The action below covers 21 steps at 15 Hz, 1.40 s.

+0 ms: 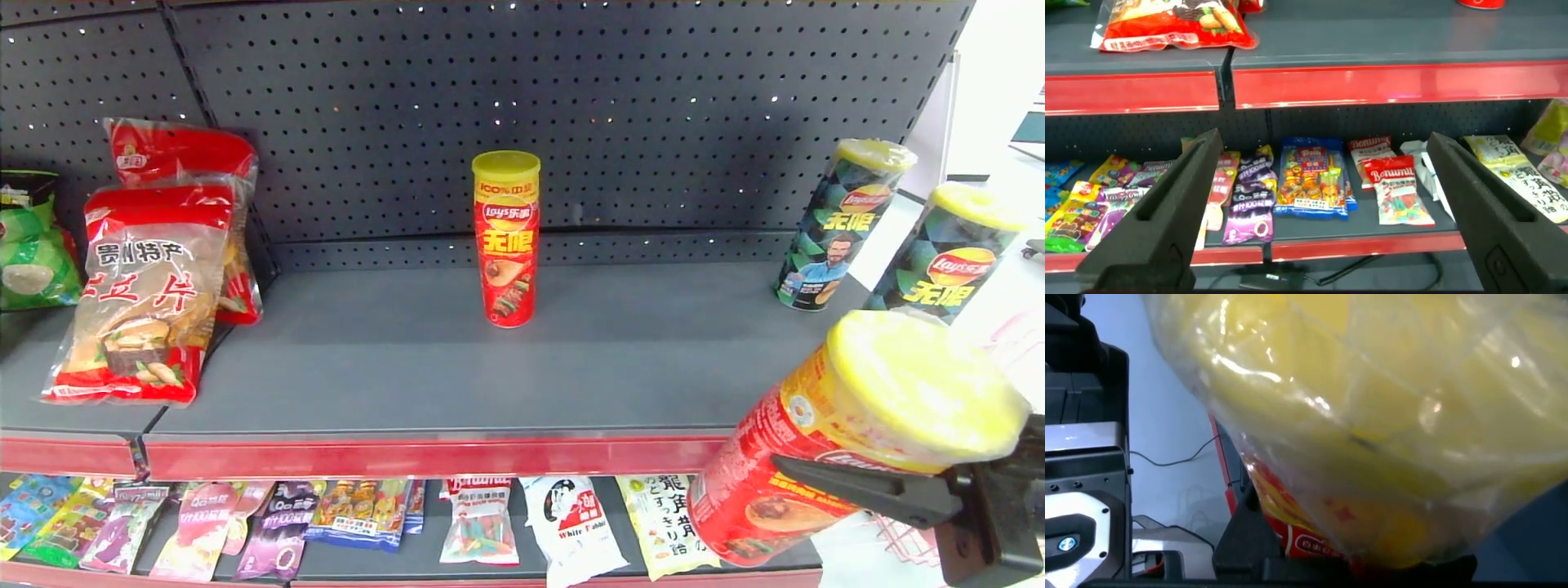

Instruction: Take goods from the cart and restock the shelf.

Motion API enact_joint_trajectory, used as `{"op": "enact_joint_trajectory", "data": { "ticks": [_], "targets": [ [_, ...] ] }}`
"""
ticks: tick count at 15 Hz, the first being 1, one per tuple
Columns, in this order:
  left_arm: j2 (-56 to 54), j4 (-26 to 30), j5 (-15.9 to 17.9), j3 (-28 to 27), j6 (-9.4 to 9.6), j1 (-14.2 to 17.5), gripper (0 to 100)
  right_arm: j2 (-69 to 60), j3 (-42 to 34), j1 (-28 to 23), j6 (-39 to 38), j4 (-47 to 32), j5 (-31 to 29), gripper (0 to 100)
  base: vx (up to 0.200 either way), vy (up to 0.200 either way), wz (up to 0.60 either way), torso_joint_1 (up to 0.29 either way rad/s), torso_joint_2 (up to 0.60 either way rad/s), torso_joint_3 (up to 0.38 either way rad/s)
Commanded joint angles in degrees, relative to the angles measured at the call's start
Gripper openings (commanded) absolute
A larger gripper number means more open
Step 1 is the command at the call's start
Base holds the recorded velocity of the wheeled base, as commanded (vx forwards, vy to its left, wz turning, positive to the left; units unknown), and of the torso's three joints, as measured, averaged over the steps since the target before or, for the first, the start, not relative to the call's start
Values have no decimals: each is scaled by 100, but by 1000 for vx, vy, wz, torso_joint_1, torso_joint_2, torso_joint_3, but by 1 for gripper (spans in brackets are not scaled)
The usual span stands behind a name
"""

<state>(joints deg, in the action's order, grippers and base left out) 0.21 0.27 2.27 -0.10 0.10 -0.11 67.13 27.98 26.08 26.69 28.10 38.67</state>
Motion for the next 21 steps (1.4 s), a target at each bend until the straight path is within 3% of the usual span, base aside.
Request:
{"op": "enact_joint_trajectory", "data": {
  "ticks": [1,8,13,21],
  "targets": [
    [6,0,2,1,-1,2,100,-25,-12,-6,3,3,0,0,0,0,0,0,0,0],
    [6,0,2,1,-1,2,100,-51,-91,-6,3,3,-35,0,0,0,0,0,0,0],
    [6,0,2,1,-1,2,100,-51,-91,-15,3,3,-61,0,200,0,0,-1,0,5],
    [6,0,2,1,-10,2,100,-60,-91,-41,3,3,-105,0,0,0,0,0,0,0]
  ]
}}
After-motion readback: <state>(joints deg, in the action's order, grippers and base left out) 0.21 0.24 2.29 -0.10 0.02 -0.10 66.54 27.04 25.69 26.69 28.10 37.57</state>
